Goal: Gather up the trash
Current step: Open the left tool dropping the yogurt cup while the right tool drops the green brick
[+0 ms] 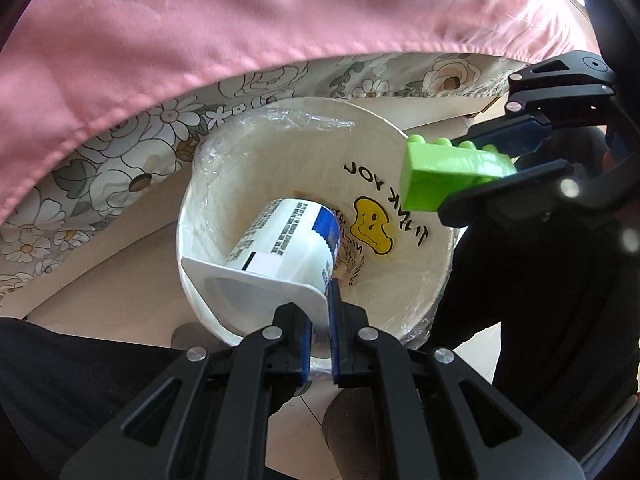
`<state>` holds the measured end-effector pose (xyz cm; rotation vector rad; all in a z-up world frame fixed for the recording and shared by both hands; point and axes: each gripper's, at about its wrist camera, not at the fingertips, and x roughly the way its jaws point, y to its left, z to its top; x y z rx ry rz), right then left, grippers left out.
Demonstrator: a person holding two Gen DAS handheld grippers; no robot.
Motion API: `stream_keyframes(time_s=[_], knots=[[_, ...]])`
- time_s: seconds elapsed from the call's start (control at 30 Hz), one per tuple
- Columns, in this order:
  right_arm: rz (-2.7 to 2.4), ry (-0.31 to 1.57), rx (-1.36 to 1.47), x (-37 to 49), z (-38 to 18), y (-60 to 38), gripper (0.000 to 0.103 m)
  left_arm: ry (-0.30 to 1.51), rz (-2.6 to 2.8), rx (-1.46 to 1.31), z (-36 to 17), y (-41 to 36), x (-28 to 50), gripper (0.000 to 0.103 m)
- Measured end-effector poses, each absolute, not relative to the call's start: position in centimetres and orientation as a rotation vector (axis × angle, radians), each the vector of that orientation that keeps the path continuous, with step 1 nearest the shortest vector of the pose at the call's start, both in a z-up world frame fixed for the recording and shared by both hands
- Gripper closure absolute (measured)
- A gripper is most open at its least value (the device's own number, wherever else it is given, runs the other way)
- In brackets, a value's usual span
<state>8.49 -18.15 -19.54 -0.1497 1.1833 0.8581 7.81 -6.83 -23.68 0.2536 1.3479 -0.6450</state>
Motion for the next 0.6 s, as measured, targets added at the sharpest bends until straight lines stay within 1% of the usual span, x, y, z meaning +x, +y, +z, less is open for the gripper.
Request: stream_keyframes(time_s=[0.3, 0.6], knots=[[0.833, 1.252, -0.134, 10.0, -21.2, -17.0, 0.082, 1.44, -0.666, 0.183, -26.3, -7.0, 9.3, 0.094], [0.746, 1.313, -0.112, 11.9, -22.6, -16.3, 0.08, 1.458, -0.656, 0.159, -27.7, -7.8, 10.3, 0.094]])
